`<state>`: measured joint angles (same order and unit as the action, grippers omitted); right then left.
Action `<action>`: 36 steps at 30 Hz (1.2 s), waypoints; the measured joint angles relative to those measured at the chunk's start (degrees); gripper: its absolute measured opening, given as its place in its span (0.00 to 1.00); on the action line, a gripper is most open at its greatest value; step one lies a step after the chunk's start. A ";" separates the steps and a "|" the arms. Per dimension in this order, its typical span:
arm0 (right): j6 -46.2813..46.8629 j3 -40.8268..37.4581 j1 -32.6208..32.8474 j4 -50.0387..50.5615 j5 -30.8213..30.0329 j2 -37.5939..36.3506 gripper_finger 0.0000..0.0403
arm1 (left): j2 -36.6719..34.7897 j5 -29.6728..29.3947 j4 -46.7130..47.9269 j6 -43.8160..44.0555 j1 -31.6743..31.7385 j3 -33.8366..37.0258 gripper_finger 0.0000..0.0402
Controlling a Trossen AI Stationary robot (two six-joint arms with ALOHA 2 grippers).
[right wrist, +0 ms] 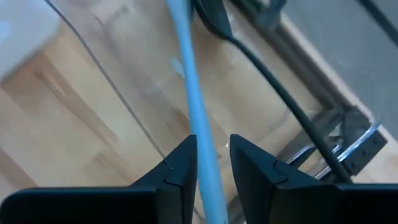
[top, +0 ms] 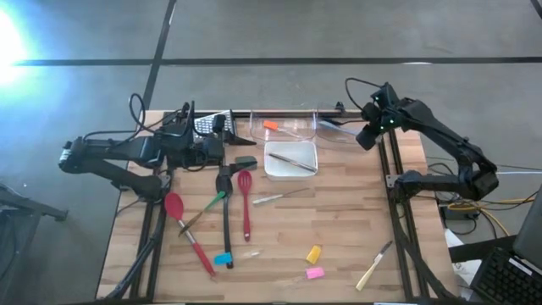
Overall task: Pick & Place Kitchen Items
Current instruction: Put the blue spatula into the left transparent bin
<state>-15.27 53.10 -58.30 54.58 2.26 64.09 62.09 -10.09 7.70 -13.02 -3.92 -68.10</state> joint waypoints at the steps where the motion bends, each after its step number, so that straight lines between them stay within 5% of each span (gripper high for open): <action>1: -0.04 0.00 0.00 -0.08 0.73 -1.22 0.21 | 0.07 0.00 -0.02 -0.02 -0.01 0.00 0.58; 6: 0.42 0.25 0.00 -0.32 5.21 -8.06 0.17 | 0.35 0.00 -0.03 0.00 -0.02 0.00 0.58; 15: 5.45 2.78 3.12 -0.46 23.42 -19.33 0.13 | 0.44 -0.02 0.73 -0.04 0.00 0.00 0.58; 28: 12.86 1.05 16.61 -8.51 24.86 -26.74 0.07 | 0.39 -0.55 10.11 0.01 -0.02 0.00 0.58; 36: 13.40 0.13 24.34 -19.35 24.86 -23.94 0.07 | 0.29 -9.08 22.49 4.76 -0.02 0.00 0.58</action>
<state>-1.87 53.23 -33.97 35.23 27.11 40.15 62.38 -19.17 30.19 -8.26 -3.95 -68.10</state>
